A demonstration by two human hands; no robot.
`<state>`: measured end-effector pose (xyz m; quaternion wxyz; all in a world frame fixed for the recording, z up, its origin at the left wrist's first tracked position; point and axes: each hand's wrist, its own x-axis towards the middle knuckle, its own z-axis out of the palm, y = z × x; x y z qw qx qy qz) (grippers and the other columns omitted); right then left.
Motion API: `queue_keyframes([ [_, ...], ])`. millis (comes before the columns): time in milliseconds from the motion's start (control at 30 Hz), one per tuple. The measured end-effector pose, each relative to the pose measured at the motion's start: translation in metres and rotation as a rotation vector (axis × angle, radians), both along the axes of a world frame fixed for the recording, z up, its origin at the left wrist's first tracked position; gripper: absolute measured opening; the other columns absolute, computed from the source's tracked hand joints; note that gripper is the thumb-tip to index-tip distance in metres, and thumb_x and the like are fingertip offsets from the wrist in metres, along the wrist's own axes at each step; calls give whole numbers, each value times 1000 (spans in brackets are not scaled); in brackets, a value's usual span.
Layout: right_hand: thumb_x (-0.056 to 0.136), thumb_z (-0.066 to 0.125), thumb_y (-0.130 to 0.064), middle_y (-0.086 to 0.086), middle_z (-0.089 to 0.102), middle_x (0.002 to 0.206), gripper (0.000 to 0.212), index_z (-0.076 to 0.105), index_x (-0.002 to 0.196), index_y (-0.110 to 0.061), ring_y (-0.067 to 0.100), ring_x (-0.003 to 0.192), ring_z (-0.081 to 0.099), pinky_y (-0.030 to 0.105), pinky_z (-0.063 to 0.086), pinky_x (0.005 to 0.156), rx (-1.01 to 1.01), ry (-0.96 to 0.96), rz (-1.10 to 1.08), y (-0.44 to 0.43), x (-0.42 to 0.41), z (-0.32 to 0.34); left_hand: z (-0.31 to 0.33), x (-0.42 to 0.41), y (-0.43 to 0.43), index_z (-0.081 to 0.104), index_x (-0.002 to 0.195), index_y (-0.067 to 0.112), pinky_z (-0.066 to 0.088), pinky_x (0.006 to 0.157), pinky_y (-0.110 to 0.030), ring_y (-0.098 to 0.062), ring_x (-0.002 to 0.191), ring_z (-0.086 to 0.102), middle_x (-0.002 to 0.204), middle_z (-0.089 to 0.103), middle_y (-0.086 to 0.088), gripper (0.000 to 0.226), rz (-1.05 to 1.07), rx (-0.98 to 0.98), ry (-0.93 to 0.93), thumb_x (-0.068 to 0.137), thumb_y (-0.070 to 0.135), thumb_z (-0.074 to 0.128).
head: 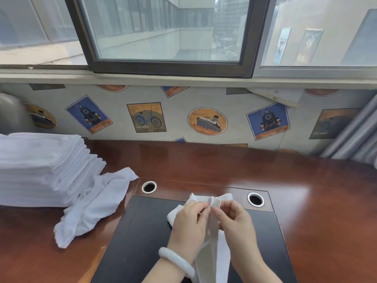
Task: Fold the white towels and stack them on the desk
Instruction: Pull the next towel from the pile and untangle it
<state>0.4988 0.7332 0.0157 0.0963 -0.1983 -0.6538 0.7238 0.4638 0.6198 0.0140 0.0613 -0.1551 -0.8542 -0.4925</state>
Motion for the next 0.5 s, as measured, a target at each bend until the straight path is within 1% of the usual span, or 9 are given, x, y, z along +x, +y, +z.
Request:
queue_keyframes([
  [67,87,71,-10,10,71,79,11,68,77,-15,21,74,63,43,51,74,37,-6,-20,1,0,-2,-6,0,-2,74,102,16,44,75,-16,-8,85,58,87,64,10,15,-18,-35,26,97,18,60],
  [100,87,71,-11,6,71,75,12,68,76,-15,18,72,62,38,50,71,65,-6,-37,1,0,-2,-8,0,-2,74,102,16,44,74,-16,-7,86,58,87,64,10,14,-25,-35,43,96,19,61],
  [167,88,71,-14,-2,69,70,13,68,75,-17,9,67,60,27,47,67,149,0,-59,1,-1,-1,-10,2,-1,74,103,17,42,73,-10,0,87,57,85,61,19,15,-27,-12,86,94,19,63],
  [233,89,70,-16,-6,69,69,14,68,76,-21,3,63,59,22,46,64,243,3,-68,1,-1,0,-11,3,0,75,104,17,39,72,-4,10,84,56,82,57,27,19,8,6,132,91,22,61],
  [267,89,69,-16,-6,69,70,14,68,78,-23,2,62,58,20,46,63,279,5,-74,1,-1,1,-12,3,1,75,102,17,38,72,-3,12,81,56,80,56,30,21,40,17,154,90,24,60],
  [333,89,68,-12,-5,67,71,14,67,87,-26,1,63,58,16,46,61,315,15,-81,1,-1,2,-13,2,1,76,99,19,39,70,-4,12,77,55,77,55,32,20,85,40,182,89,26,59],
  [433,90,68,-10,-7,65,70,24,66,98,-33,3,62,59,14,46,62,293,73,-47,-2,-1,3,-15,1,3,76,101,20,38,71,-3,14,76,53,78,52,32,20,40,5,215,90,23,59],
  [500,90,67,-9,-9,64,70,32,68,103,-38,5,63,58,15,47,64,284,105,0,0,-1,2,-17,0,1,75,104,22,40,73,-4,11,79,55,81,55,27,22,1,-22,226,91,24,58],
])
